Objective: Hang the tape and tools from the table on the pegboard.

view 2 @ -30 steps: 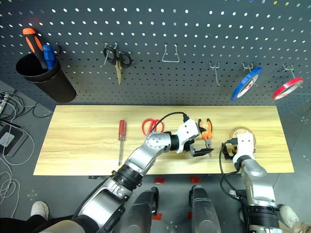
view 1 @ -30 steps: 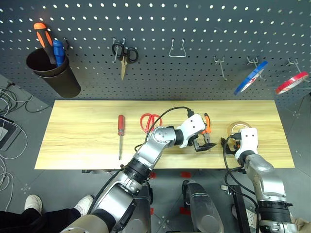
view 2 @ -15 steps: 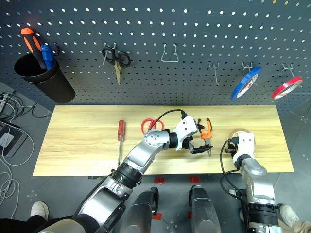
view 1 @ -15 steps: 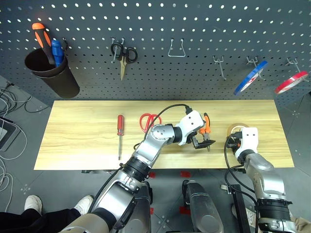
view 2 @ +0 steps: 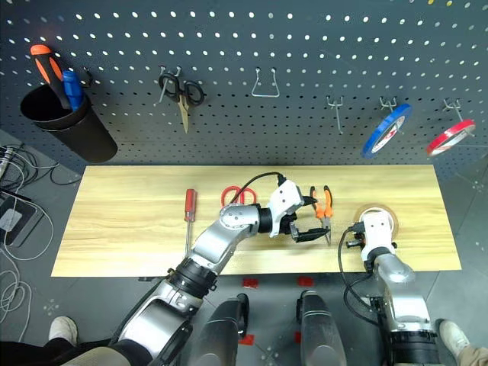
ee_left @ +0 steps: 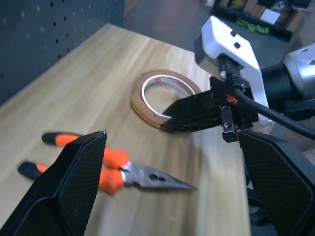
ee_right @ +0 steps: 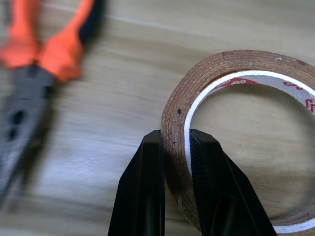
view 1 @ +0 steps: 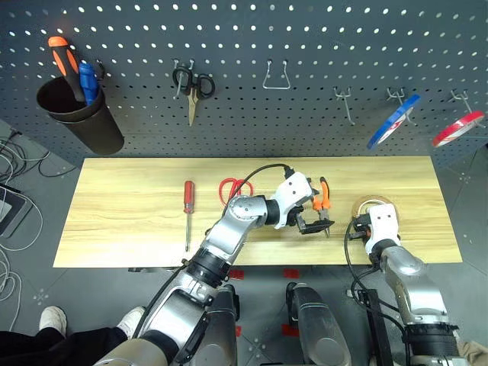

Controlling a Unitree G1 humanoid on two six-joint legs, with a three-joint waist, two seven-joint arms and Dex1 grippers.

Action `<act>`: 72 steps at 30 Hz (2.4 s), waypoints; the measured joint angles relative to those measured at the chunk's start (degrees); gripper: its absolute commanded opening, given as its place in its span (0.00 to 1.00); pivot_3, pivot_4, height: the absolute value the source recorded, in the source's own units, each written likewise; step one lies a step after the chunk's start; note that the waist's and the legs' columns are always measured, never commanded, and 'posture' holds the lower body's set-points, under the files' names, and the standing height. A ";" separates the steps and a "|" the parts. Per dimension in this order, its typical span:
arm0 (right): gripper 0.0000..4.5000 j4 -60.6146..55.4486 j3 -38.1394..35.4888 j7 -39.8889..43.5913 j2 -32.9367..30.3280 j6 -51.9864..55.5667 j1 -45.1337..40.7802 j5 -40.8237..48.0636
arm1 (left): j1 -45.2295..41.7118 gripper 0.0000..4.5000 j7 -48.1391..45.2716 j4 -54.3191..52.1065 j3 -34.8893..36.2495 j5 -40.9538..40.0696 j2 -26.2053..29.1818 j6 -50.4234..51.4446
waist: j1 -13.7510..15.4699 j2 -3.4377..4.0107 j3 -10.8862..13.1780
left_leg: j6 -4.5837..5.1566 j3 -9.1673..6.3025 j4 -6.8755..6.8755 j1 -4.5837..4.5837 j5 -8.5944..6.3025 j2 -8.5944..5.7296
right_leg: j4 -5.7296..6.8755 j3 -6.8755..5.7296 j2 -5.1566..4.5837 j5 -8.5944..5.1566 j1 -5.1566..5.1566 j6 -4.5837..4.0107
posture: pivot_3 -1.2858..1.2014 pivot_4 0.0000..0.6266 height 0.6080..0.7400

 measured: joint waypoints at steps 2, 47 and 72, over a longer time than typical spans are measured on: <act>0.10 -5.05 0.99 -0.63 0.35 -1.47 2.09 -1.44 | 1.98 1.00 -0.40 -4.06 1.45 -2.02 1.52 4.41 | 0.06 0.06 -0.13 | -0.08 -0.05 0.03 -0.11 0.04 -0.01 | 0.03 -0.04 -0.01 0.01 -0.09 0.01 | 0.53 0.49 1.00; 0.73 8.60 9.04 0.14 0.90 -30.29 -12.05 -10.64 | 6.04 1.00 15.84 -21.10 10.98 -11.77 2.78 18.30 | 2.05 -0.24 -7.41 | -0.25 0.00 0.24 -0.65 0.18 -0.14 | 0.06 -0.26 -0.06 0.08 -0.46 0.02 | 0.55 0.33 1.00; 0.99 -8.44 6.78 4.01 7.02 22.85 -5.73 -0.83 | 19.38 1.00 7.05 -14.24 1.53 0.05 18.60 0.25 | 1.66 -0.06 -7.65 | 0.16 -0.12 0.26 -0.57 -0.05 -0.15 | 0.12 -0.15 -0.03 0.08 -0.42 0.02 | 0.55 0.54 1.00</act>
